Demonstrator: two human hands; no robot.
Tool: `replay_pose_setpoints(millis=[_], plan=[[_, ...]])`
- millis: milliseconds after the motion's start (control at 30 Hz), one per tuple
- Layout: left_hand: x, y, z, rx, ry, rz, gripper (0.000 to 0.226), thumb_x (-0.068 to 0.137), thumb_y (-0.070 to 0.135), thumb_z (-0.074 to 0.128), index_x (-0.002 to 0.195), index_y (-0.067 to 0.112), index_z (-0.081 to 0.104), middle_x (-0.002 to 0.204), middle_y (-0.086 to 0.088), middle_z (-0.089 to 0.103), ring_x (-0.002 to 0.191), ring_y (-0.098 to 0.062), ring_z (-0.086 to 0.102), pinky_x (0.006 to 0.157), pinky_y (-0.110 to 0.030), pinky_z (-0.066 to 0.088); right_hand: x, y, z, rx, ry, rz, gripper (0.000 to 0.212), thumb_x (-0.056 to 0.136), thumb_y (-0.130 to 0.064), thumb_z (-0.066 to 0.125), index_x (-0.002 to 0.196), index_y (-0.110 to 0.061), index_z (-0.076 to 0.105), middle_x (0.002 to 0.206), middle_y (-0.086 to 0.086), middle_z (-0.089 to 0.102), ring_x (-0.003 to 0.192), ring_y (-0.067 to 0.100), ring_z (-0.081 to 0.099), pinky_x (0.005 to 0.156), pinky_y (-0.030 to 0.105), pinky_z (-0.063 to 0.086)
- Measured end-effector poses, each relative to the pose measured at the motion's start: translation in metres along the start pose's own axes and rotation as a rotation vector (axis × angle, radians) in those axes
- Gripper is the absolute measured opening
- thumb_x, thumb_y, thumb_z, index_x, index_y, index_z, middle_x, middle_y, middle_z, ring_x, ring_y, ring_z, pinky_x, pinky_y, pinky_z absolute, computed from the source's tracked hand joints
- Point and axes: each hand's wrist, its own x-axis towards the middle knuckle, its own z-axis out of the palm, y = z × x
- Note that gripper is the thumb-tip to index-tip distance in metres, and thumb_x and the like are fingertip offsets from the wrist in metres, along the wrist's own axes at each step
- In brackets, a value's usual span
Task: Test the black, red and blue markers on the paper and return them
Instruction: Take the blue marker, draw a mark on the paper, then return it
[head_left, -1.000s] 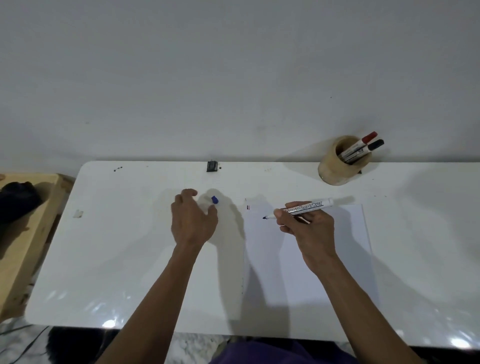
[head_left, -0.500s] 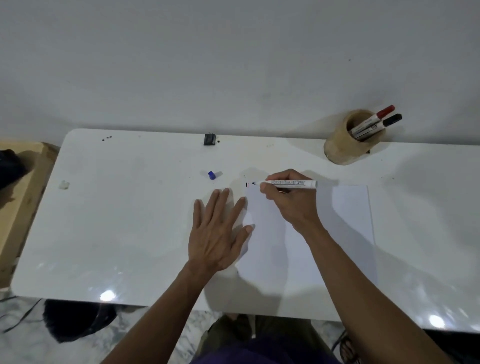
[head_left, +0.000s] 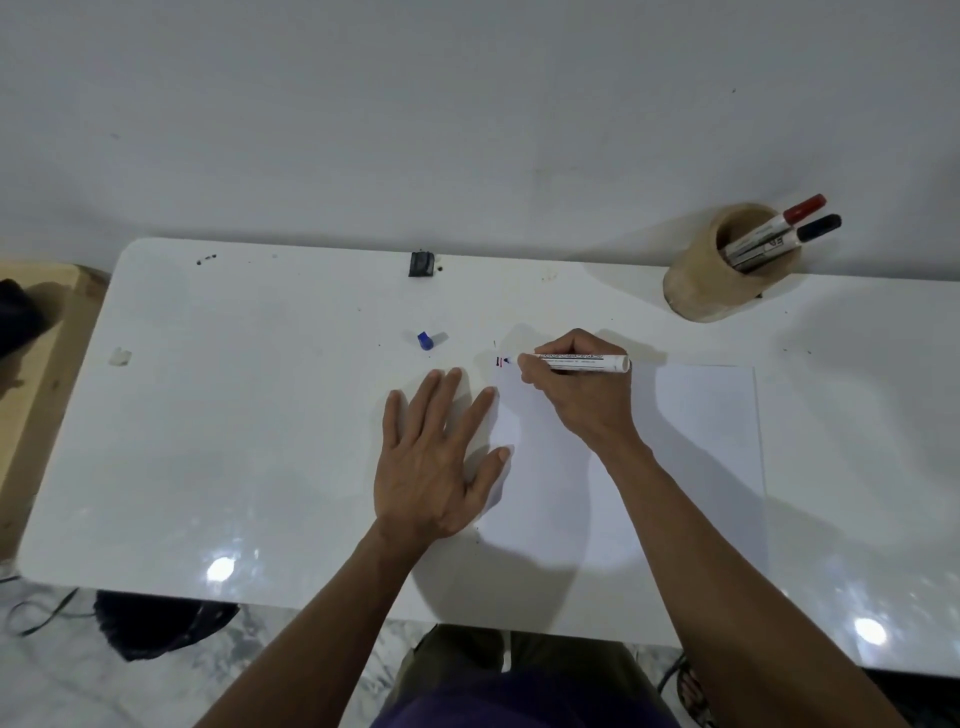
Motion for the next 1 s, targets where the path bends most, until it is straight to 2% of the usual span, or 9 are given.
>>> replay_pose_setpoints(millis=[733, 1000], plan=[[-0.0001, 0.0007, 0.0025, -0.024, 0.006, -0.016, 0.064, 0.094, 0.064, 0.043, 0.150, 0.033, 0.042, 0.161, -0.006, 0.038, 0.153, -0.026, 0.028, 0.119, -0.058, 0.023, 0.0024, 0.0054, -0.0018, -0.074, -0.032, -0.005, 0.019, 0.077, -0.016, 0.086, 0.074, -0.006, 0.070, 0.075, 0.012, 0.077, 0.072, 0.034, 0.075, 0.062, 0.053, 0.061], [-0.0011, 0.0009, 0.0029, -0.028, 0.001, -0.012, 0.065, 0.094, 0.065, 0.043, 0.151, 0.033, 0.041, 0.161, -0.006, 0.036, 0.153, -0.025, 0.025, 0.120, -0.058, 0.022, 0.0011, 0.0027, -0.0028, -0.103, -0.047, 0.000, 0.018, 0.077, -0.016, 0.086, 0.075, -0.006, 0.070, 0.076, 0.009, 0.077, 0.071, 0.031, 0.076, 0.061, 0.049, 0.061]])
